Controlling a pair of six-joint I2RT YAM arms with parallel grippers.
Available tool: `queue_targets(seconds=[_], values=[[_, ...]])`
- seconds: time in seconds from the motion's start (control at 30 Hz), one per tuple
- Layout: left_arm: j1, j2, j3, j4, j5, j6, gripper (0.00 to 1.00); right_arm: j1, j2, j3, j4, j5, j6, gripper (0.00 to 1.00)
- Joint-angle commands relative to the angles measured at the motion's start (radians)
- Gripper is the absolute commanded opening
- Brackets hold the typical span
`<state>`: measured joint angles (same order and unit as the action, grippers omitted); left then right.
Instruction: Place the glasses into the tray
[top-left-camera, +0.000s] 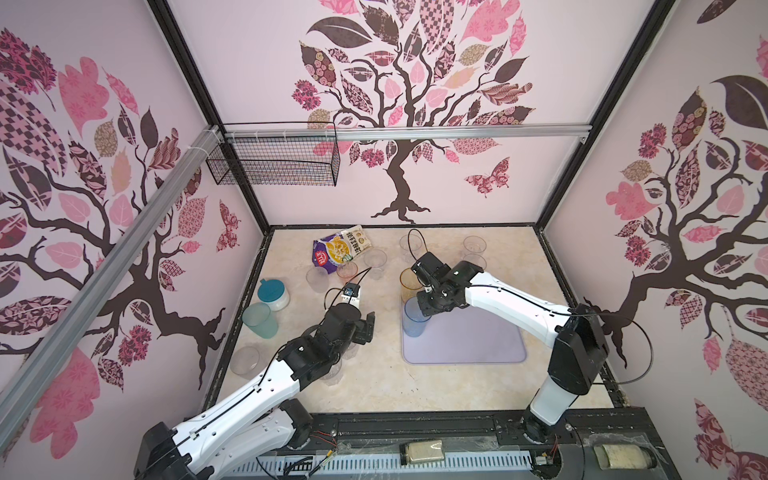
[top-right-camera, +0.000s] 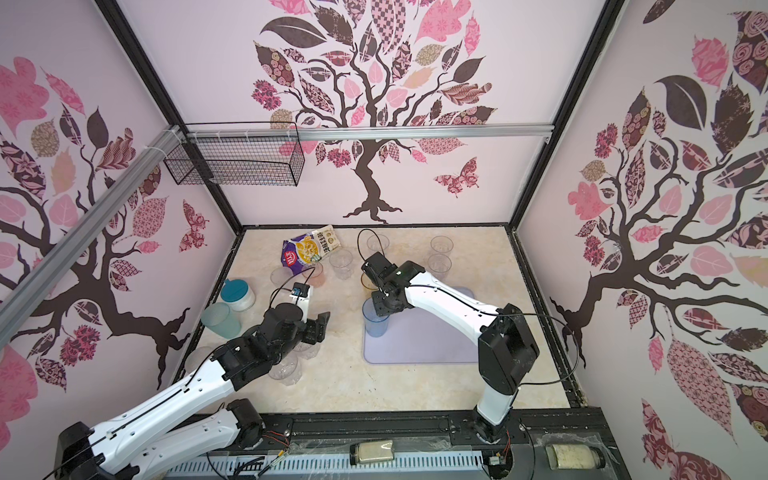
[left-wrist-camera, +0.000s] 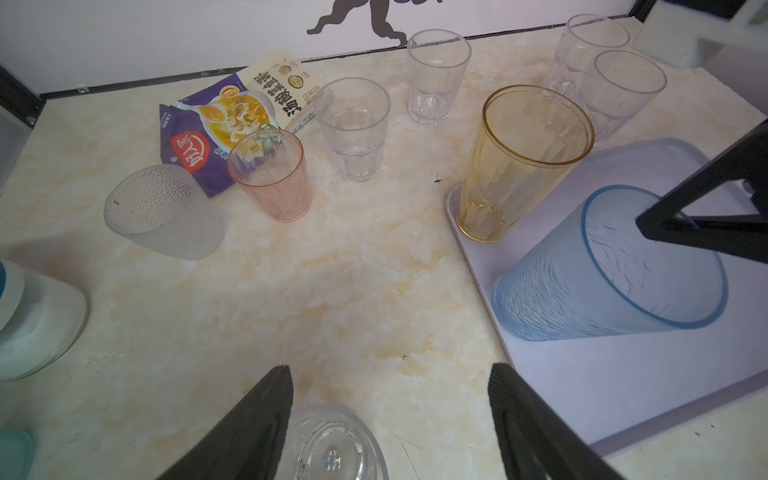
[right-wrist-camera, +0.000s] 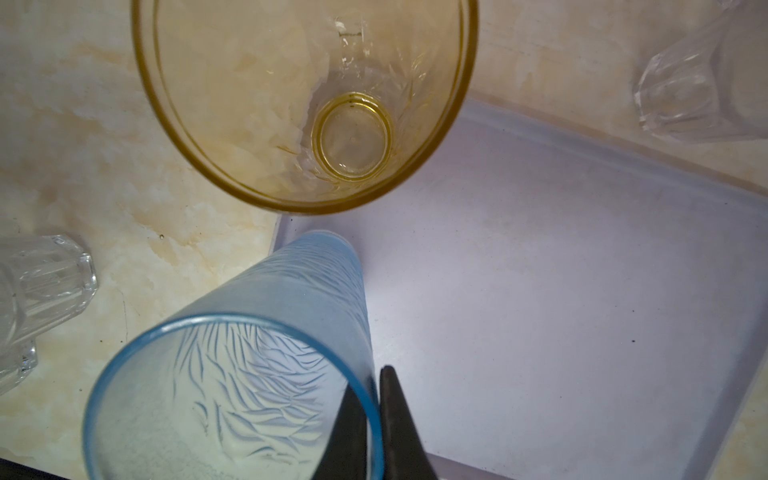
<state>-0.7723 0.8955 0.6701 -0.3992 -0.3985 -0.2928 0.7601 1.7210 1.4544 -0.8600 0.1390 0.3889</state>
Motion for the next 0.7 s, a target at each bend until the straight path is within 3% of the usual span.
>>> queue_targets(seconds=[0.0,0.43,0.67], values=[[0.004,-0.012,-0.029,0.0,-0.012,-0.003,0.78,0.002,0.046,0.028,0.0,0.005,-0.005,0.0],[0.005,-0.012,-0.032,0.002,-0.017,-0.002,0.78,0.002,0.045,0.047,-0.036,0.014,-0.021,0.02],[0.005,-0.008,-0.022,-0.01,-0.02,-0.005,0.78,0.001,0.051,0.056,-0.039,0.062,-0.03,0.15]])
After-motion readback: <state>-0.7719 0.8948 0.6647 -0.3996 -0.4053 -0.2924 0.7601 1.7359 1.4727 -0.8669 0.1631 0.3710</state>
